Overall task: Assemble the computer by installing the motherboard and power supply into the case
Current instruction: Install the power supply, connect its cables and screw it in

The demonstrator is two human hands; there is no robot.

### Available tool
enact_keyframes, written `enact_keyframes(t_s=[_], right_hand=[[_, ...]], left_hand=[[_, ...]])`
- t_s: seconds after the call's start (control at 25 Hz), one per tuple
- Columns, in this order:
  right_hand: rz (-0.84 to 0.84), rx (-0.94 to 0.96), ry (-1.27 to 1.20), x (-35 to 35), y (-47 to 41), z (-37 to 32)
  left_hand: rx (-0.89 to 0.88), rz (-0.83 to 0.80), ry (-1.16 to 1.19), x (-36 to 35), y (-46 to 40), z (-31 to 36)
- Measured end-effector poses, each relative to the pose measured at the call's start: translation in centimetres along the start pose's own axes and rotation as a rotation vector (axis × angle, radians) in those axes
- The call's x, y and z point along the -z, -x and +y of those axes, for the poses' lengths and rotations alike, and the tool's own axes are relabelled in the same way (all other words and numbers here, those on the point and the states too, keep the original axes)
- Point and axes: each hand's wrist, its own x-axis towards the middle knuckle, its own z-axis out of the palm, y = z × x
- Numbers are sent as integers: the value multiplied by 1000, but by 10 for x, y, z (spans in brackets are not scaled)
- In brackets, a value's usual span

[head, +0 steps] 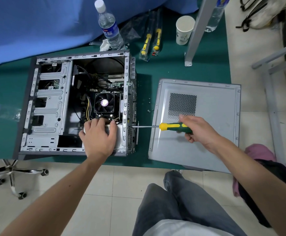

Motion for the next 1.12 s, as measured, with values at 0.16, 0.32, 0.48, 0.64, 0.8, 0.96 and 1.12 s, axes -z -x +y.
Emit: enact_keyframes(t_s=[0.16, 0.32, 0.48, 0.64, 0.8, 0.96, 1.12], right_hand=[[-41, 14, -213, 6, -1, 2], [16, 3, 44, -1, 0, -2], [-82, -33, -118, 3, 0, -1], [-50, 8, -177, 6, -1, 1], [46, -46, 10, -3, -3, -2], [-89, -46, -206, 5, -4, 1], [-33, 10, -89, 8, -2, -1]], left_hand=[[3, -8, -8, -1, -1, 1], [6, -9, -12, 1, -1, 1], [5, -11, -16, 2, -1, 2], [2, -10, -18, 2, 0, 3], [4, -11, -15, 2, 0, 4], [3, -11, -23, 2, 0, 3], [-1, -4, -28, 2, 0, 3]])
